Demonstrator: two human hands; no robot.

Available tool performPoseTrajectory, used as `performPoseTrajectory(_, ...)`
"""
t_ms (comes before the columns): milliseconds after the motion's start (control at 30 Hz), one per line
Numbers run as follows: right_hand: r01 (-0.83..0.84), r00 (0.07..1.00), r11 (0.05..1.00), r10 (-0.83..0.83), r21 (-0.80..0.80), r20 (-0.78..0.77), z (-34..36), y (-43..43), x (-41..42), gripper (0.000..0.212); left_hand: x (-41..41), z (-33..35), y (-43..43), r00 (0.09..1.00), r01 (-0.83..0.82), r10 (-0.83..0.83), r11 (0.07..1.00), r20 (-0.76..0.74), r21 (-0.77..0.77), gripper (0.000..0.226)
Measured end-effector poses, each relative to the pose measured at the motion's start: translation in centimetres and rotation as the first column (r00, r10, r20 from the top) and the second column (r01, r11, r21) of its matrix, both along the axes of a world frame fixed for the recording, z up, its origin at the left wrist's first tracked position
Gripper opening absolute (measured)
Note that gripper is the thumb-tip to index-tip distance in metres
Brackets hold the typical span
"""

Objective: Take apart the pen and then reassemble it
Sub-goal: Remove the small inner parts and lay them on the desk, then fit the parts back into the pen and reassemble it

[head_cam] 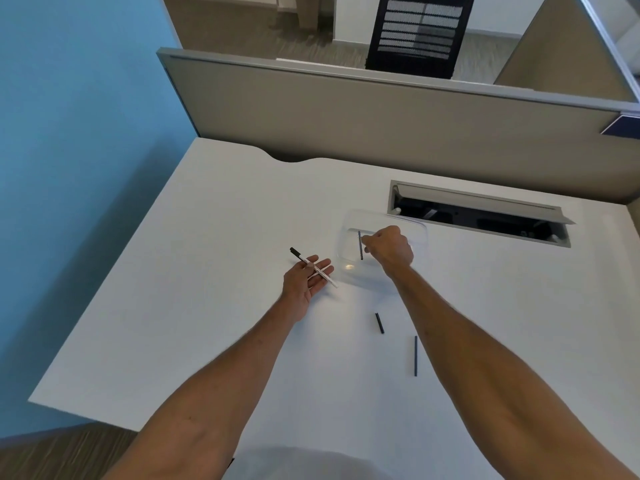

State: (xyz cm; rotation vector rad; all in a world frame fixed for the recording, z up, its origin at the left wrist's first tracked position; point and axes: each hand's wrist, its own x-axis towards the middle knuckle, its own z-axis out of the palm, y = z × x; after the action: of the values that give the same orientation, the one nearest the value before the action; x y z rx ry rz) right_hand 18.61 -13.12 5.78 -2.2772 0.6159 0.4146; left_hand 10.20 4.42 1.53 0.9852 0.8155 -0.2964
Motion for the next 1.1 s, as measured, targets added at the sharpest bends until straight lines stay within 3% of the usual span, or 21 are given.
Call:
performPoseTrajectory(433,0.108,0.961,0.994,-0.112,0.031,0.255,-0.1,-1.6,-2.3,0.020,-1.3,-0.2,-1.1,1.000,-0.023,0.023,1.000,-0.014,-0.006,0.041)
performPoseTrajectory(667,0.146,0.926,0.978,-0.187,0.147,0.329,0.4,-3.5,-5.8,0.019,-3.8,0.3,-2.8,1.000,0.022,-0.022,1.000,-0.008,-0.003,0.041)
performPoseTrajectory(833,0.167,0.938,0.974,-0.204,0.150,0.281,0.3,-5.5,-9.2,0.017,-5.7,0.4,-4.1,0.998,0.066,-0.066,0.998,-0.004,0.006,0.040)
performPoseTrajectory(1100,0.178,0.981,0.978,-0.185,0.105,0.061,-2.4,-9.0,-16.0,0.020,-7.3,0.5,-7.6,0.994,0.110,-0.110,0.994,-0.009,0.005,0.040)
